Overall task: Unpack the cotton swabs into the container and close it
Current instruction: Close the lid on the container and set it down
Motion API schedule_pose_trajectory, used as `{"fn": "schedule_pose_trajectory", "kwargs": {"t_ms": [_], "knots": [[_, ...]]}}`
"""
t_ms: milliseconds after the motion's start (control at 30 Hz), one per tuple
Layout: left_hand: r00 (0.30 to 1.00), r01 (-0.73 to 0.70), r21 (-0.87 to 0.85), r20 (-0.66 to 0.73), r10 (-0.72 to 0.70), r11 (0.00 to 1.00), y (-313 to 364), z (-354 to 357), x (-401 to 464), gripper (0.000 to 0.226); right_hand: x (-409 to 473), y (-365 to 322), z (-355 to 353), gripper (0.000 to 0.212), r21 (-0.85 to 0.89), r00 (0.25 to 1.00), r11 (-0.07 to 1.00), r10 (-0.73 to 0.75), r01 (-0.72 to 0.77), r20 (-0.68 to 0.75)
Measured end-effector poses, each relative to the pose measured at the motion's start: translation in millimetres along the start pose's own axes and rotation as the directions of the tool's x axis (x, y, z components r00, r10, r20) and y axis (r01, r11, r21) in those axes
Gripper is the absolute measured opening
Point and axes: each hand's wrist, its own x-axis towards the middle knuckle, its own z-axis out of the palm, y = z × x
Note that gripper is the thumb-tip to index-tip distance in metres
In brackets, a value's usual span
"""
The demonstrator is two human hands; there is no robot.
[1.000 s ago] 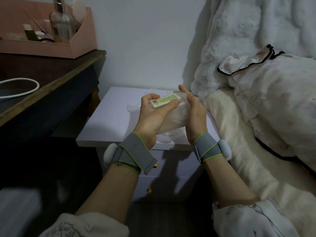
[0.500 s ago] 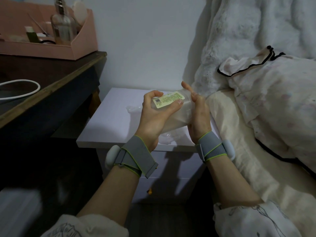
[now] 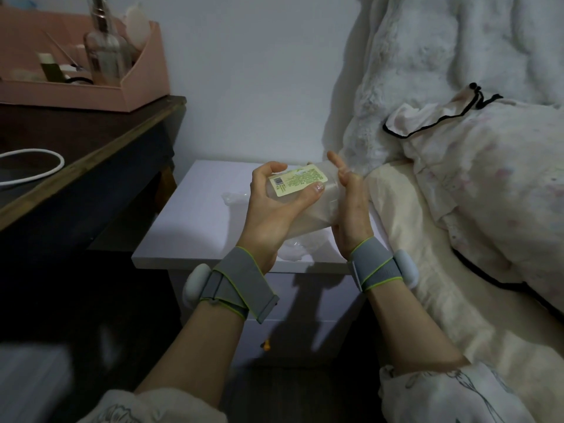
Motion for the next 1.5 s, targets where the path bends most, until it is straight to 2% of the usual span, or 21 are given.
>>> {"fn": "schedule_pose_trajectory", "kwargs": {"t_ms": [133,233,300,367,433,533,633,767,933,1033,1200,1300,1367,1500], "knots": [[0.998,-0.067,0.049,-0.005,0.067,0.997,-1.1,-3.5,-2.3,0.061,1.0,2.6,-0.7,0.054,-0.014,0.992,0.997,0.079,-0.078,0.099],[0.998,-0.066,0.035,-0.013,0.067,0.997,-1.4,-4.3,-3.1,0.069,1.6,1.8,1.0,0.057,-0.006,0.983,0.993,0.117,-0.117,0.142],[1.0,-0.011,-0.043,-0.015,0.01,0.999,-0.7,-3.7,-4.1,0.059,1.4,0.2,3.3,0.049,-0.024,0.985,0.995,0.104,-0.101,0.135],[0.997,0.072,-0.114,-0.012,-0.074,0.991,1.1,-3.1,-3.4,0.04,0.7,-1.4,4.5,0.039,-0.047,0.99,0.996,0.081,-0.076,0.118],[0.99,0.138,-0.114,-0.009,-0.14,0.984,2.2,-2.0,-0.8,0.031,-0.1,-1.4,2.2,0.038,-0.067,0.993,0.997,0.029,-0.022,0.111],[0.977,0.212,-0.088,0.017,-0.211,0.973,4.4,1.1,2.9,0.041,-1.2,-1.9,-1.9,0.046,-0.068,0.995,0.997,-0.039,0.046,0.091],[0.966,0.256,-0.044,0.045,-0.254,0.966,4.4,1.0,3.3,0.048,-2.0,-2.7,-4.0,0.046,-0.078,0.995,0.994,-0.068,0.074,0.076],[0.983,0.175,-0.026,0.062,-0.173,0.984,4.2,-1.3,0.3,0.04,-2.5,-4.8,-7.8,0.051,-0.064,0.991,0.998,-0.014,0.022,0.133],[0.999,-0.002,0.04,0.05,0.0,0.999,2.3,-4.5,-1.3,0.036,-0.1,-9.9,-6.8,0.042,-0.037,0.979,0.999,0.026,-0.019,0.202],[0.997,-0.058,0.056,0.05,0.055,0.997,1.3,-5.5,-1.1,0.037,1.4,-8.8,-5.1,0.04,-0.02,0.978,0.999,0.053,-0.05,0.203],[0.996,-0.038,0.042,0.078,0.034,0.998,4.3,-3.6,0.3,0.041,1.1,-6.8,-5.5,0.047,0.127,0.978,0.987,0.077,-0.102,0.192],[0.996,0.066,-0.073,0.069,-0.061,0.995,8.3,-1.0,0.8,0.03,0.4,-5.4,-4.2,0.062,0.132,0.981,0.984,0.095,-0.118,0.169],[0.996,0.082,-0.075,0.042,-0.079,0.994,9.2,0.5,1.9,0.029,-0.8,-5.2,-2.8,0.066,0.139,0.981,0.982,0.103,-0.126,0.164],[0.993,0.113,-0.082,0.033,-0.11,0.99,9.8,-0.9,1.7,0.032,-0.8,-6.0,-1.4,0.058,0.103,0.985,0.988,0.1,-0.115,0.143]]}}
